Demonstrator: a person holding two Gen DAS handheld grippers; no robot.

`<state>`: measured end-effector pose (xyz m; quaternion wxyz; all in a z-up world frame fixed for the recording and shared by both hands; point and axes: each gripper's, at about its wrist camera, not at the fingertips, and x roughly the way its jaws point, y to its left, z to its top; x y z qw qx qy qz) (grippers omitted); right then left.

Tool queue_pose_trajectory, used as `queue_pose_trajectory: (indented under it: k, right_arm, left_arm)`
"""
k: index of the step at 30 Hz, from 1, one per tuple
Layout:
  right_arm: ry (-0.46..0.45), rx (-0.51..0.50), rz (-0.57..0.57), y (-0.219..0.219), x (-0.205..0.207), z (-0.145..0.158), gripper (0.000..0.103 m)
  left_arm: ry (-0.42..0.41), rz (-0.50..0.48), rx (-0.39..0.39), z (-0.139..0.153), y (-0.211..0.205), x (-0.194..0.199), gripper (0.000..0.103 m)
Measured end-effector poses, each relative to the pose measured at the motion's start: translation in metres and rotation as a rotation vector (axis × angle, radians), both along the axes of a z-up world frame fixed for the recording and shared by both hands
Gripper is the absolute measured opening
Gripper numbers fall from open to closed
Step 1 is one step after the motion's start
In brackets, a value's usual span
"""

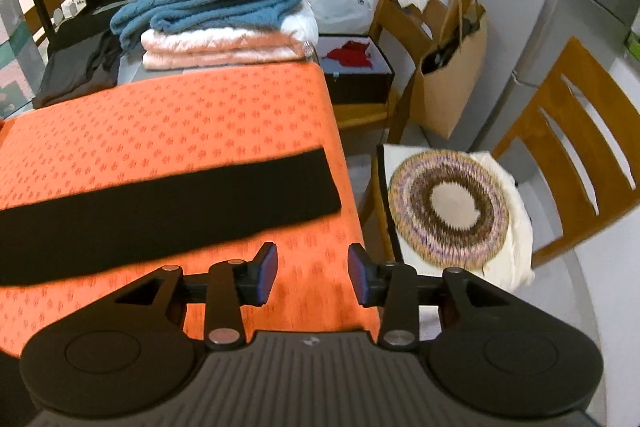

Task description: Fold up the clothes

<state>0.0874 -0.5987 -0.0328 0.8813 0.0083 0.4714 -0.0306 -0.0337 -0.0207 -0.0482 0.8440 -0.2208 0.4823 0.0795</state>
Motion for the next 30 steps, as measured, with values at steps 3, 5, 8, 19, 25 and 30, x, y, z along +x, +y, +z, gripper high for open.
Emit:
queue_pose_trajectory:
  k: [3, 5, 8, 19, 25, 30]
  right_arm:
    - [0.012, 0.013, -0.021, -0.007, -0.023, -0.006, 0.047]
    - [0.022, 0.021, -0.035, -0.012, -0.037, -0.01, 0.048]
    - [0.035, 0.027, -0.062, -0.022, -0.056, -0.018, 0.049]
    - [0.045, 0.121, -0.186, -0.057, -0.101, -0.051, 0.059]
    - [0.035, 0.145, -0.183, -0.051, -0.082, -0.071, 0.058]
    - [0.024, 0.111, -0.09, -0.034, -0.067, -0.075, 0.002]
  left_arm:
    - [0.015, -0.025, 0.014, -0.002, -0.008, -0.004, 0.065]
    - [0.027, -0.042, 0.023, -0.005, -0.013, -0.007, 0.065]
    - [0.044, -0.064, 0.03, -0.01, -0.02, -0.012, 0.065]
    - [0.083, -0.118, 0.035, -0.026, -0.052, -0.027, 0.065]
    - [0.082, -0.106, 0.053, -0.024, -0.061, -0.036, 0.065]
    - [0.074, -0.075, 0.06, -0.022, -0.063, -0.045, 0.065]
